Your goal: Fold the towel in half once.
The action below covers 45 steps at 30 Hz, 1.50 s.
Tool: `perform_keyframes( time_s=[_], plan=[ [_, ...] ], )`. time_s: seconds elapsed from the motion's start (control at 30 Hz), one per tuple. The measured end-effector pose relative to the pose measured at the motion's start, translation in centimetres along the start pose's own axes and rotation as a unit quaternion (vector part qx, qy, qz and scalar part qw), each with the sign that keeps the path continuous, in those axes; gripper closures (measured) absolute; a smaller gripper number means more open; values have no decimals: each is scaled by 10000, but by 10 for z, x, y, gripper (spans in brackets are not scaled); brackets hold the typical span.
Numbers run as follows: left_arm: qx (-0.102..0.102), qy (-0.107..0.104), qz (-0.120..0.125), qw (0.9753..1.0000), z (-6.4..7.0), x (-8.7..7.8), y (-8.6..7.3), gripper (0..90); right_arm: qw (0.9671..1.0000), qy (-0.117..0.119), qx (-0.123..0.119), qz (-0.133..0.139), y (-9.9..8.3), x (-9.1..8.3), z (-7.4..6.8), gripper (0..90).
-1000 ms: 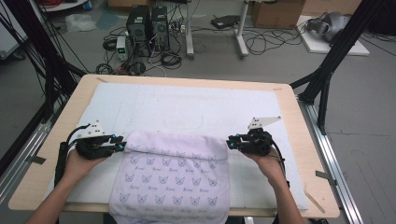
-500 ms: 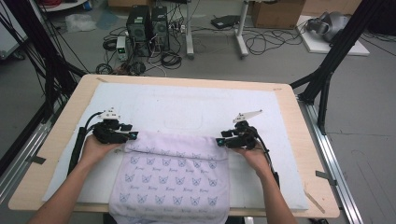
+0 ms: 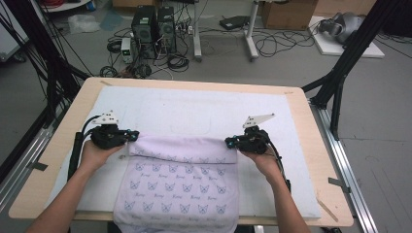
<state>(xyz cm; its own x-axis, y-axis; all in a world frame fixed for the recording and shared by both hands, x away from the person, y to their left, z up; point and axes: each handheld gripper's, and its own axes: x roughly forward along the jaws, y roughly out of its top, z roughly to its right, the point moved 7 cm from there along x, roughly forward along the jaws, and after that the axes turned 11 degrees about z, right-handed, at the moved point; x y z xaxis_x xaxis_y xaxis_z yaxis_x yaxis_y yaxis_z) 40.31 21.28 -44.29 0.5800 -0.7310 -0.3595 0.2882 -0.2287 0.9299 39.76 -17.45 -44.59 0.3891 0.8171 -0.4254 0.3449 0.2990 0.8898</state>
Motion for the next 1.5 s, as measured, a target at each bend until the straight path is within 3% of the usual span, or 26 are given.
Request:
perform_keyframes(
  time_s=[0.1,0.2,0.37,0.47,0.6,0.7,0.83,0.97,1.1,1.2,1.3,1.33,1.5],
  plan=[
    [106,-24,171,9998,9,-12,7,872,9999,50,-100,107,7,-10,-11,848],
    [313,-10,329,9990,24,-31,10,869,9989,117,-338,299,14,-26,-30,848],
    [522,-150,411,9977,56,-61,-4,854,9965,324,-626,459,8,-46,-69,843],
    [611,-262,198,9976,77,-77,-28,748,9954,599,-634,407,-12,-57,-94,785],
    [665,-253,-17,9975,80,-82,-40,688,9945,727,-640,392,-25,-62,-108,731],
    [606,-214,13,9979,75,-74,-35,676,9953,618,-611,421,-23,-61,-104,701],
    [494,-288,65,9983,69,-60,-29,651,9971,425,-599,204,-23,-51,-88,666],
    [477,-222,-88,9986,61,-44,-34,645,9980,283,-563,-15,-30,-41,-73,650],
    [466,-97,-114,9988,51,-29,-32,658,9982,-19,-602,-79,-34,-32,-54,636],
    [456,-27,-157,9988,42,-18,-27,649,9988,-139,-468,-11,-29,-27,-38,602],
    [274,-74,-226,9993,32,-6,-25,603,9994,-108,-309,-75,-24,-20,-25,559],
    [231,-78,-333,9991,29,-3,-26,565,9991,-146,-356,-149,-23,-17,-21,540],
    [-17,51,-509,9987,17,6,-35,454,9993,-167,-200,-274,-30,-6,-4,465]
  ],
)
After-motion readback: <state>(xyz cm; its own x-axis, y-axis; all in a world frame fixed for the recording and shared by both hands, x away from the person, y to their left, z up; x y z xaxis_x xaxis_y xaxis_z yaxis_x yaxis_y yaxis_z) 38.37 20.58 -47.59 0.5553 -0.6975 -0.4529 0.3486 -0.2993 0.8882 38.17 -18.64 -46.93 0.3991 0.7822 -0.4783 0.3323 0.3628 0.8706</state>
